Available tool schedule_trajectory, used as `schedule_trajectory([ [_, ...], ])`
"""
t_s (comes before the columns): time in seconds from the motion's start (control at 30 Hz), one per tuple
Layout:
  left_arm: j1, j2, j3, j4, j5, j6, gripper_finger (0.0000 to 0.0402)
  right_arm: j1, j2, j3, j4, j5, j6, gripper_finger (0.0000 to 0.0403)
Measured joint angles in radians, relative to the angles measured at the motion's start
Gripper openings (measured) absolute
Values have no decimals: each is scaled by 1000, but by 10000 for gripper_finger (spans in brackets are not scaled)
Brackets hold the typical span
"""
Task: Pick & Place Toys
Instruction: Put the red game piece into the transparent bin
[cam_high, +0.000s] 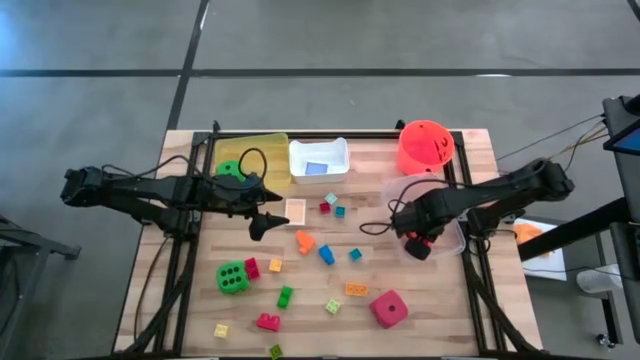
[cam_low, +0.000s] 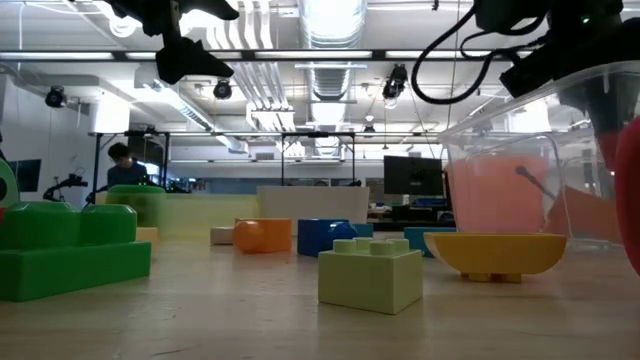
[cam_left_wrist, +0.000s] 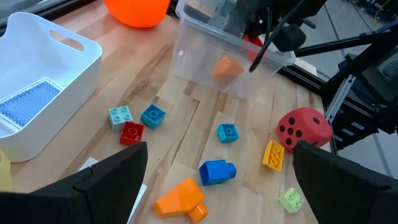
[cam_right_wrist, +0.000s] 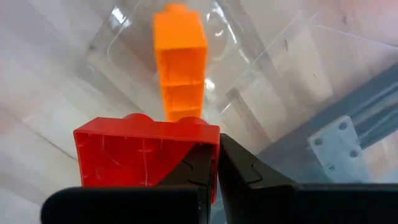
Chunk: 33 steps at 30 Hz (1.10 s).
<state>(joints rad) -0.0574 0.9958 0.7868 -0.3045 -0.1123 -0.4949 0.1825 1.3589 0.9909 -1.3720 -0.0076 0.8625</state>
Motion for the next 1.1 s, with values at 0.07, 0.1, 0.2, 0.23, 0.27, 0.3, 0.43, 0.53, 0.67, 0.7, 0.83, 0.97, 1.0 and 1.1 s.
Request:
schedule_trajectory([
  [0.07, 0, 0, 0, 0, 0, 0, 385, 0, -11, 0, 0, 30, 31, 8],
  [0.1, 0, 0, 0, 0, 0, 0, 385, 0, -15, 0, 1, 45, 62, 8],
  [0.2, 0, 0, 0, 0, 0, -3, 385, -10, -24, 0, 3, 110, 170, 8],
  [0.23, 0, 0, 0, 0, 0, -3, 385, -16, -25, 0, 3, 124, 209, 8],
  [0.27, 0, 0, 0, 0, 0, -3, 385, -25, -26, 0, 4, 136, 248, 8],
  [0.3, 0, 0, 0, 1, 0, -4, 385, -34, -26, 0, 10, 151, 279, 8],
  [0.43, 0, 0, 0, 8, 0, -4, 385, -70, -16, 0, 69, 194, 305, 8],
  [0.53, 0, 0, 0, 8, 0, -4, 385, -99, -11, 0, 89, 199, 273, 8],
  [0.67, 0, 0, 0, 8, 0, -6, 385, -121, -9, -5, 91, 217, 188, 8],
  [0.7, 0, 0, 0, 8, 0, -7, 385, -124, -8, -9, 99, 221, 152, 8],
  [0.83, 0, 0, 0, 8, 0, -7, 385, -132, -7, -29, 163, 221, 0, 8],
  [0.97, 0, 0, 0, 8, 0, -7, 385, -134, -9, -41, 187, 220, -81, 8],
  [1.0, 0, 0, 0, 7, 0, -6, 385, -138, -9, -42, 186, 219, -94, 8],
  [1.1, 0, 0, 0, 7, 0, -6, 385, -145, -9, -42, 186, 213, -134, 8],
])
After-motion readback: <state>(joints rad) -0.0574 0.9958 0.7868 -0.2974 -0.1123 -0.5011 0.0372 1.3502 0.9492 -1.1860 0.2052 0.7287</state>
